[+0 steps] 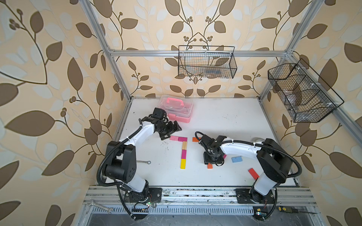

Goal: Assemble the number 7 with building blocks
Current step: Adjust the building block at the center of the board.

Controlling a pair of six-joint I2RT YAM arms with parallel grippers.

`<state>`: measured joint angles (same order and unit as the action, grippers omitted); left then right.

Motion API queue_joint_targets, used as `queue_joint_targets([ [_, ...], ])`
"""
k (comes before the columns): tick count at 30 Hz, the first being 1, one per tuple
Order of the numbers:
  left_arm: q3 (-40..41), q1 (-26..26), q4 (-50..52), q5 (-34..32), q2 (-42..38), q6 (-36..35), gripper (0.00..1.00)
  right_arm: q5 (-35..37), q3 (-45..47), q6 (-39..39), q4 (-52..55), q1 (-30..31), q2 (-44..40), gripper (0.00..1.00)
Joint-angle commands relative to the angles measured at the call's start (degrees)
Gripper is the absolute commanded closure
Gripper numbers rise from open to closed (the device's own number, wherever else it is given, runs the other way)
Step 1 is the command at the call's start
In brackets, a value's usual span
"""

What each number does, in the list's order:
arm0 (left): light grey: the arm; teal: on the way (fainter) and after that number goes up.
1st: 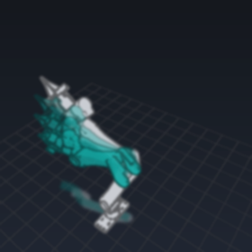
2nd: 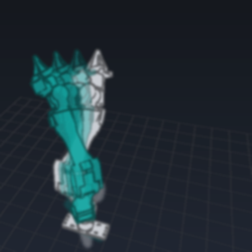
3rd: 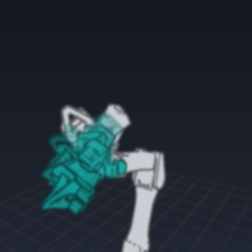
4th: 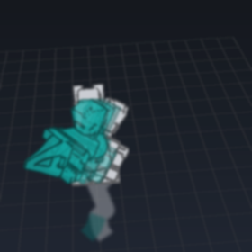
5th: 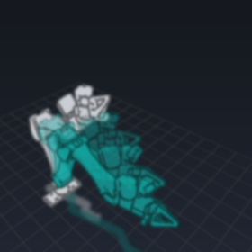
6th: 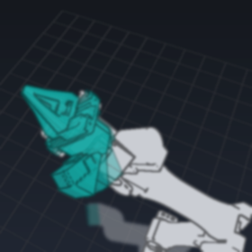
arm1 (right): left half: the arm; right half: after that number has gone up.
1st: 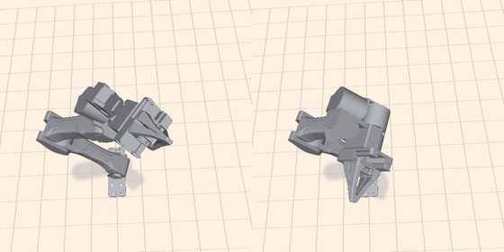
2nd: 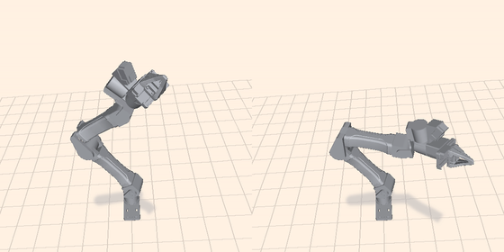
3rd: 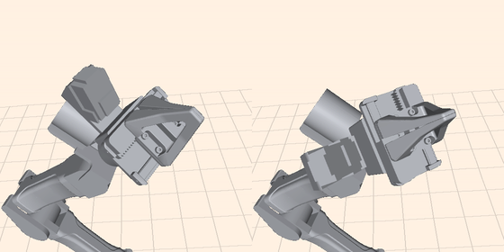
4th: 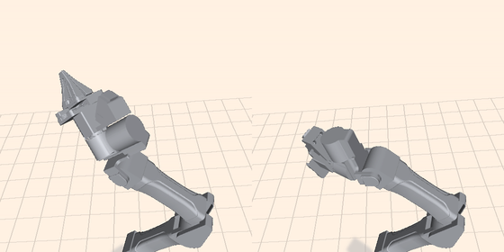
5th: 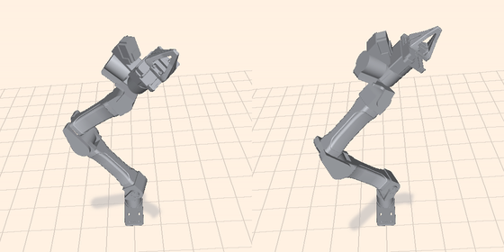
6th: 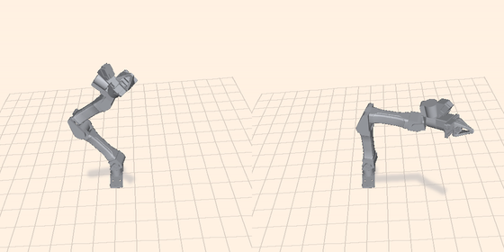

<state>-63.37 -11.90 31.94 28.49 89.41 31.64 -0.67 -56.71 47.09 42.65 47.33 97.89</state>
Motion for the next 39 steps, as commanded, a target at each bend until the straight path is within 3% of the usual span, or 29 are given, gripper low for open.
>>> queue_joint_targets([
  [1,-0.35,0.83,0.91,0.68,-1.01,-0.83,0.02,-0.39,2.82,-0.07,-2.84,-0.49,2.01,0.42],
  [27,-0.35,0.83,0.93,0.78,-0.92,-0.78,0.02,-0.48,3.15,-0.12,-3.81,-0.91,2.23,0.47],
  [35,-0.90,0.83,1.60,0.18,-1.20,-1.10,0.02,3.97,-0.77,-2.07,-0.98,-0.90,-4.33,0.32],
  [39,-1.29,0.83,2.07,-0.76,-1.89,-1.58,0.02,6.09,-3.58,-3.53,2.52,-5.76,-13.29,0.25],
])
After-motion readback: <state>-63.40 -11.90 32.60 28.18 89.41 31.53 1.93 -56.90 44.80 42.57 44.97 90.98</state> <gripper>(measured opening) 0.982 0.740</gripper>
